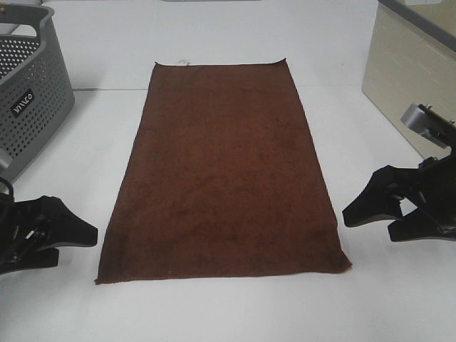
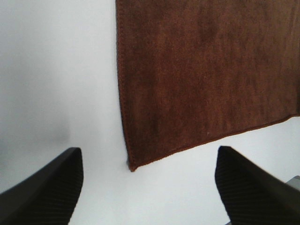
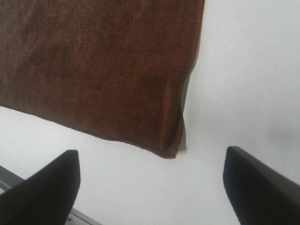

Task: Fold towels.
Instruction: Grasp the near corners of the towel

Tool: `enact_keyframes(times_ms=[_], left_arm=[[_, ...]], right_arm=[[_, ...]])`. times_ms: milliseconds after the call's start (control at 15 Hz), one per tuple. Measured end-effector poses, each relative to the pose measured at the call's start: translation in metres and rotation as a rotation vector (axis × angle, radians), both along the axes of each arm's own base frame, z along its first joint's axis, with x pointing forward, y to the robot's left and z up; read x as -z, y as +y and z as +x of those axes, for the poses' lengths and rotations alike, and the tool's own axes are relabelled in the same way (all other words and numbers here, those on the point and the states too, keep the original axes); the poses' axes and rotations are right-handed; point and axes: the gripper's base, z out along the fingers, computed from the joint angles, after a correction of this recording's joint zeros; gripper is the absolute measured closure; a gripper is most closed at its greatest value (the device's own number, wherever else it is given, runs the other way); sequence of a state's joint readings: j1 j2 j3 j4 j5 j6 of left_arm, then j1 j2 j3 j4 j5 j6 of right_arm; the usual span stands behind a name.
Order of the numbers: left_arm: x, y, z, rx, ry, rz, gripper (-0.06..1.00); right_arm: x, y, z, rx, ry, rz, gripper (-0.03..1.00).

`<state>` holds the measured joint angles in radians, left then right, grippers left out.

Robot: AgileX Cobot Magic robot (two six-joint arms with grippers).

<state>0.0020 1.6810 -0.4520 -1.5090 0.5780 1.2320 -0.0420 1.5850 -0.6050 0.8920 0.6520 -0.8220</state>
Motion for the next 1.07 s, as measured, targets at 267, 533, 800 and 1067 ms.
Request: enact_keyframes(times_ms=[267, 533, 800, 1067], left_arm=[[0.017, -0.020, 0.009, 0.081, -0.008, -0.022, 0.21], [0.026, -0.031, 0.024, 0.085, 0.018, -0.027, 0.21], [0.033, -0.037, 0.034, 0.088, 0.037, -0.072, 0.25], [0.039, -0.039, 0.039, 0.093, 0.049, -0.085, 0.43]], right_arm=[[0.022, 0.023, 0.006, -0.060, -0.014, -0.062, 0.18], [0.037, 0.035, 0.011, -0.018, -0.018, -0.109, 0.19], [0.050, 0.039, 0.017, 0.019, 0.015, -0.068, 0.25], [0.057, 0.046, 0.018, 0.021, 0.027, 0.023, 0.41]])
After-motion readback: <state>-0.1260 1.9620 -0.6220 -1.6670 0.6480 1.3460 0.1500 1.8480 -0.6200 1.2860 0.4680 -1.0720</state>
